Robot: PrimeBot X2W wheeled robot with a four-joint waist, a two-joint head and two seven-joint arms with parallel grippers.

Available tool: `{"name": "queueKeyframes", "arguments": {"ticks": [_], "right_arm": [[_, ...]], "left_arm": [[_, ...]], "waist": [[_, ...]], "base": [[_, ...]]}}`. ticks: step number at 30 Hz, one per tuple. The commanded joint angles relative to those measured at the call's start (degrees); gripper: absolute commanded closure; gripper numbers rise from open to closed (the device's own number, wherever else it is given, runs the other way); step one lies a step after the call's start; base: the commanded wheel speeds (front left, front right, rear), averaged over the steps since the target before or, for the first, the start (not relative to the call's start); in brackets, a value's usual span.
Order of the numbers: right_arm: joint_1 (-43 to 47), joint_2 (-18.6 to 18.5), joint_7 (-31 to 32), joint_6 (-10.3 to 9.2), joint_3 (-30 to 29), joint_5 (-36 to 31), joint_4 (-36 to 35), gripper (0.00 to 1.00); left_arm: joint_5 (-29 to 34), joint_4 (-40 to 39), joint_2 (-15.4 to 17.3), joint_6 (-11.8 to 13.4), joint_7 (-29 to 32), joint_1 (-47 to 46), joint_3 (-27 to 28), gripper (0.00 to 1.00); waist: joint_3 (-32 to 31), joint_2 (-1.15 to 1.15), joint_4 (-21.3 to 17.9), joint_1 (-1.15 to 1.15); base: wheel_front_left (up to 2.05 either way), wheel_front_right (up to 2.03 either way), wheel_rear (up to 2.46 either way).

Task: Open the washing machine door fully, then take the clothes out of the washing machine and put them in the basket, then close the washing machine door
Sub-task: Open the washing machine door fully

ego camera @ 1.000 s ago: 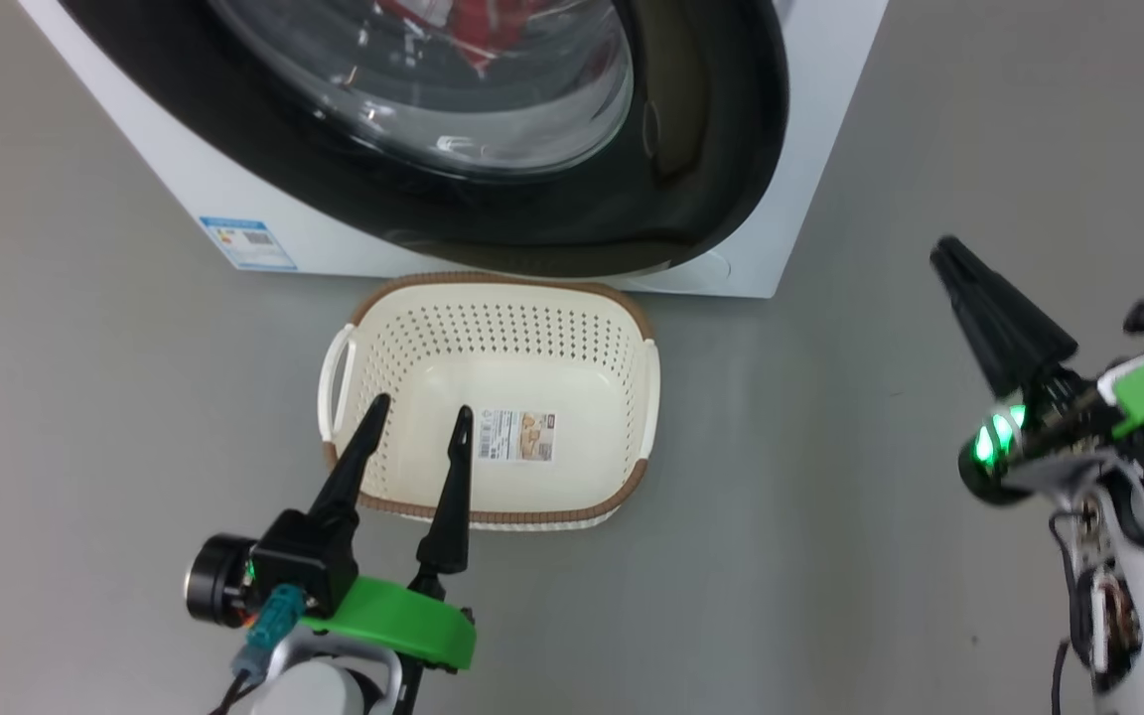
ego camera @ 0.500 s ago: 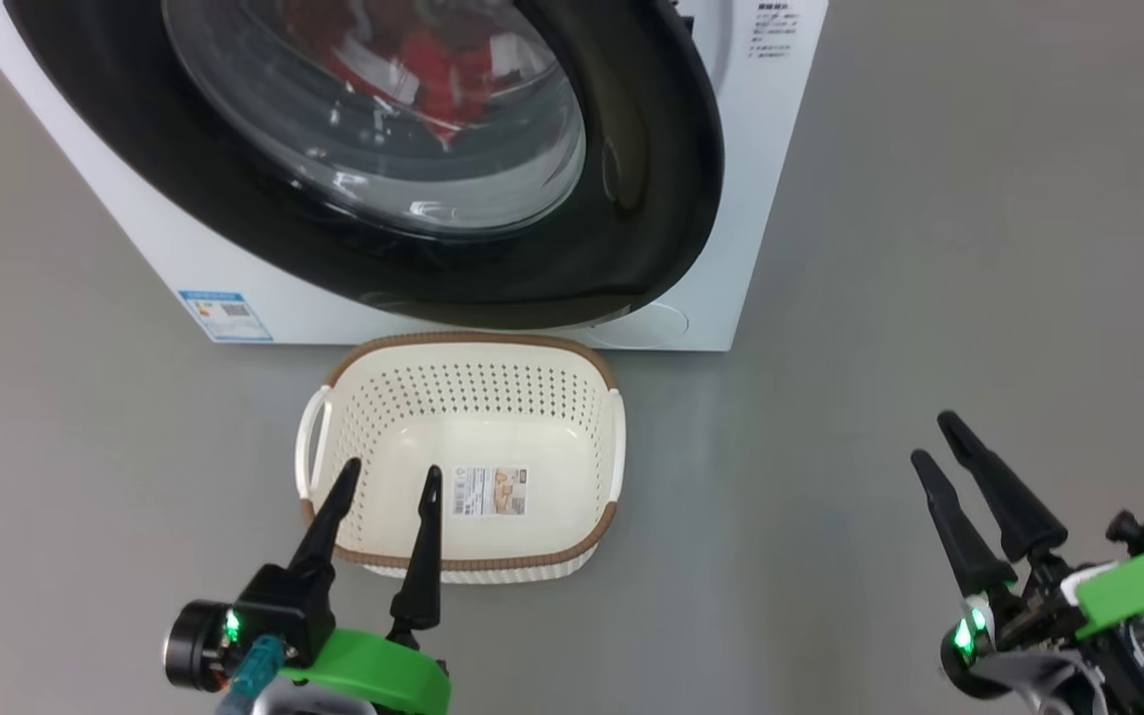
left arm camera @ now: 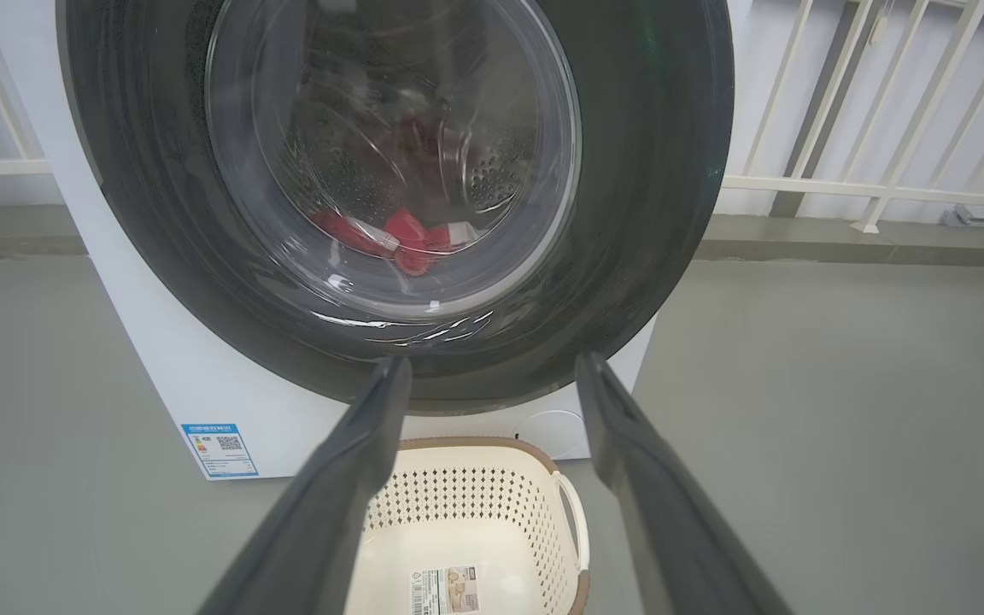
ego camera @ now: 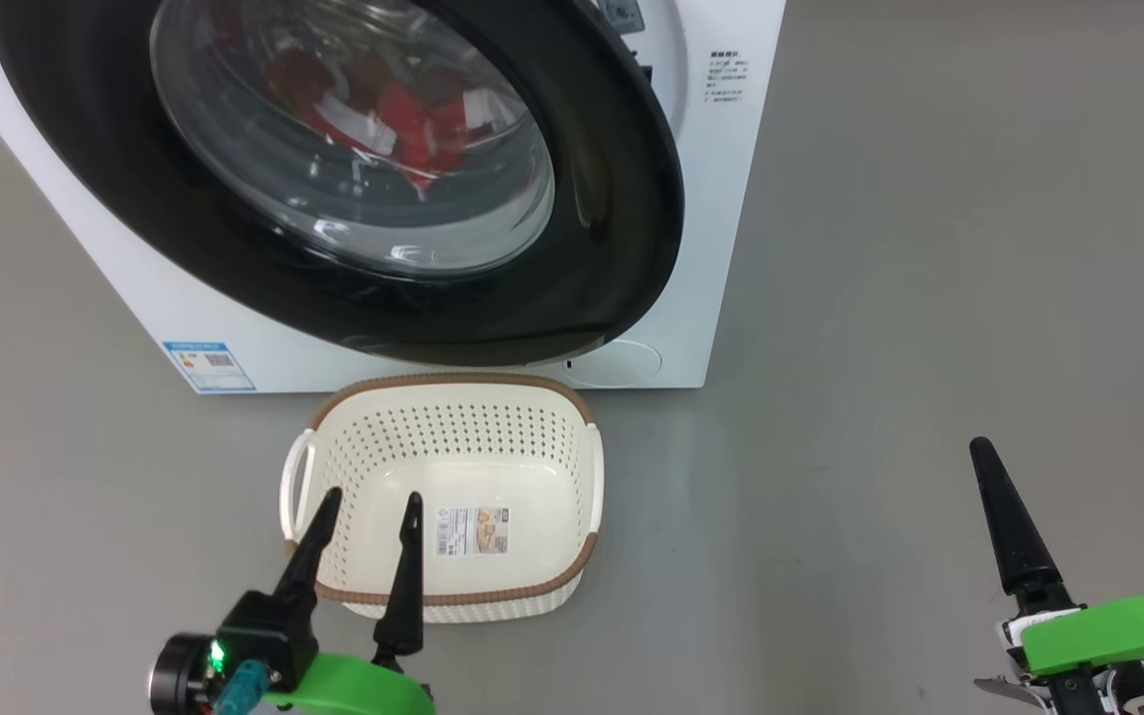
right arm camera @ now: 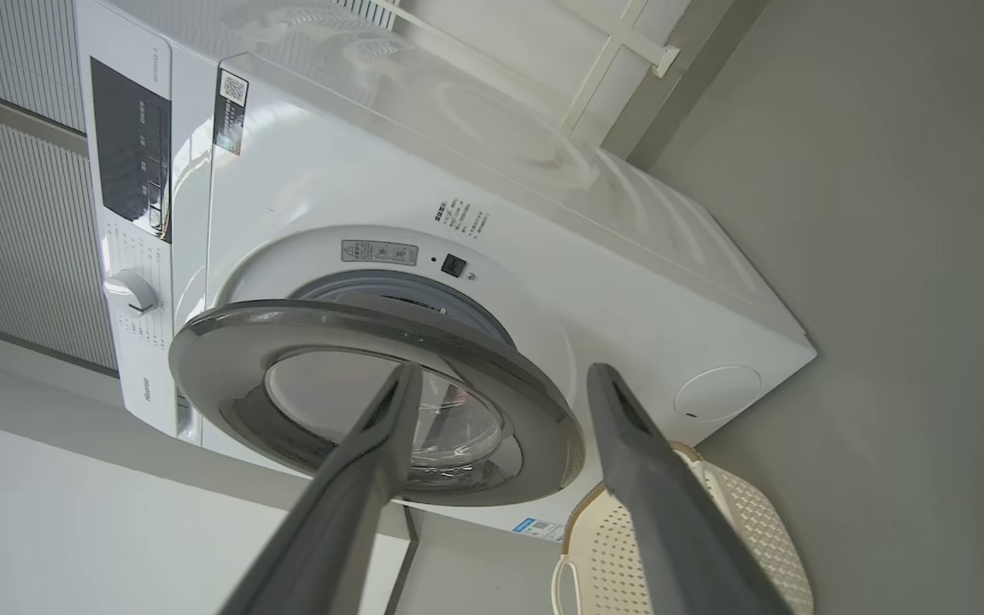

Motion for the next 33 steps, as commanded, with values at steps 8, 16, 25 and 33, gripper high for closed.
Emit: {"name": "queueKeyframes", "arguments": {"ticks": [8,16,25,33], "right_arm": [[-2.38,-4.74,-11.15,0.05,4.55,-23.83,2.19,0.00],[-1.76,-1.89,-13.42,0.05,1.12,-46.22,4.29,0.00],[0.84,0.87,-13.91,0.05,-1.69,-63.91,8.97,0.00],[1.16,1.26,-14.12,0.05,-1.50,-66.31,11.81,0.00]], "left_arm": [[0.34,-1.34,0.65,-0.18,-0.45,1.62,2.57,0.00],[0.42,-1.36,0.65,-0.11,-0.45,3.30,2.93,0.00],[0.25,-1.09,0.65,0.20,-0.45,5.23,2.77,0.00],[0.06,-0.74,0.65,0.35,-0.45,5.97,2.64,0.00]], "waist": [[-2.27,0.00,-0.53,0.00],[-4.25,0.00,-0.85,0.00],[-6.12,0.00,-0.77,0.00],[-6.51,0.00,-0.81,0.00]], "base": [[0.00,0.00,0.00],[0.00,0.00,0.00],[0.00,0.00,0.00],[0.00,0.00,0.00]]}}
